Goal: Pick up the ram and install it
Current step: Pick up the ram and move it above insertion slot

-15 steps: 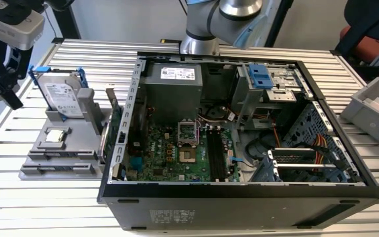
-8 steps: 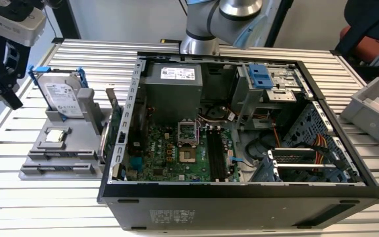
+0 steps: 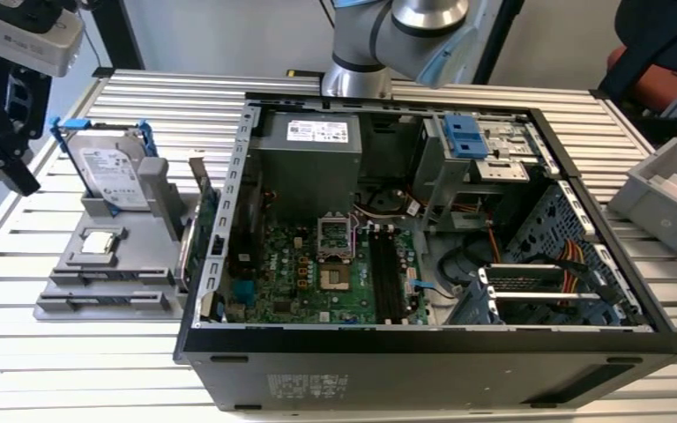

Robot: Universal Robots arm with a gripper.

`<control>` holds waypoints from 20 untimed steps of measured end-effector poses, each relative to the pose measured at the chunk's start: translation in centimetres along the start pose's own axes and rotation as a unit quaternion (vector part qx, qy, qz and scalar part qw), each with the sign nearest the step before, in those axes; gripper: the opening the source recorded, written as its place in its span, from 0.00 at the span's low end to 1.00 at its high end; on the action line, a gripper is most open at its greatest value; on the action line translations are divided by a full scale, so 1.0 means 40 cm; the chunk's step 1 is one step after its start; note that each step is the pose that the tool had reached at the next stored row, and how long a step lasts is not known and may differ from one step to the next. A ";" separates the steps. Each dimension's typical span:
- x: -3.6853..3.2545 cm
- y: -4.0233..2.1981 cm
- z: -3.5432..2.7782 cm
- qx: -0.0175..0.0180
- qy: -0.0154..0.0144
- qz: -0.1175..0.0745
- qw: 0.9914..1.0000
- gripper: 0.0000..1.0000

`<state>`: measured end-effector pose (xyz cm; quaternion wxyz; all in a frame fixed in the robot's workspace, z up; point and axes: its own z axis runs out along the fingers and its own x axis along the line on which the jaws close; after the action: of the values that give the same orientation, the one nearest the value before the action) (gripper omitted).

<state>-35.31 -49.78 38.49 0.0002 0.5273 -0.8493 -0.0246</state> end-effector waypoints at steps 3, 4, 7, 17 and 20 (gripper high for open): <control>0.000 0.000 0.000 0.000 0.001 -0.015 1.000 0.00; 0.000 0.000 0.000 -0.001 0.001 -0.021 1.000 0.00; -0.001 0.000 0.000 -0.001 0.002 -0.038 0.999 0.00; -0.002 0.001 0.000 -0.002 0.004 -0.093 0.996 0.00; -0.002 0.001 0.000 -0.003 0.005 -0.109 0.994 0.00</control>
<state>-35.31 -49.69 38.48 0.0029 0.6171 -0.7865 -0.0245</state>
